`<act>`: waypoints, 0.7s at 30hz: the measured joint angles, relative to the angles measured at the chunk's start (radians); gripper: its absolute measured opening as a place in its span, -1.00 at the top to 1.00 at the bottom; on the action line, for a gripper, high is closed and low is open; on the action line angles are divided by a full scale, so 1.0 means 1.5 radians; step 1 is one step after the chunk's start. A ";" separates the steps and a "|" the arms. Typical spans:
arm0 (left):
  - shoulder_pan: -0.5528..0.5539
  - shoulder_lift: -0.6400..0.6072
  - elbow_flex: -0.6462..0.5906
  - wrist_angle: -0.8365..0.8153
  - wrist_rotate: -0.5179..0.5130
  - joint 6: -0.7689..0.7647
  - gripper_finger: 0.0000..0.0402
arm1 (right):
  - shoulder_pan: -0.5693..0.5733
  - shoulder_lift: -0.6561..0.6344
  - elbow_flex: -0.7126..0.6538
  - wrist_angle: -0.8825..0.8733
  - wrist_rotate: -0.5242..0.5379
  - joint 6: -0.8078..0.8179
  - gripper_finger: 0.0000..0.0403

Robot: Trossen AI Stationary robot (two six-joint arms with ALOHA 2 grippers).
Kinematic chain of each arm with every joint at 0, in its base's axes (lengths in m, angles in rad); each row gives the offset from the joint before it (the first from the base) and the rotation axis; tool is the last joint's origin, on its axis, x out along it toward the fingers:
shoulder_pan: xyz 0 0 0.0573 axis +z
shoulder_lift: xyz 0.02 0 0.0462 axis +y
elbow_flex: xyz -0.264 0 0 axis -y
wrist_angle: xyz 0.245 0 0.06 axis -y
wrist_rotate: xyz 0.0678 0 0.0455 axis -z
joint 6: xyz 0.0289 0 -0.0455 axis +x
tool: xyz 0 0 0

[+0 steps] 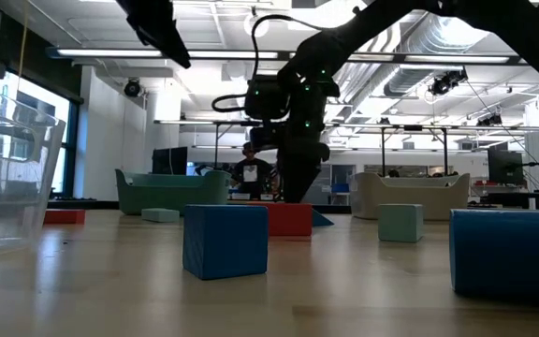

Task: Sort & place blocks by color
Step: Put the light blue block into the grey bin

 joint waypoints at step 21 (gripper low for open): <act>0.014 0.001 -0.002 -0.030 0.000 0.034 0.59 | 0.004 0.000 0.223 -0.187 0.118 0.115 0.47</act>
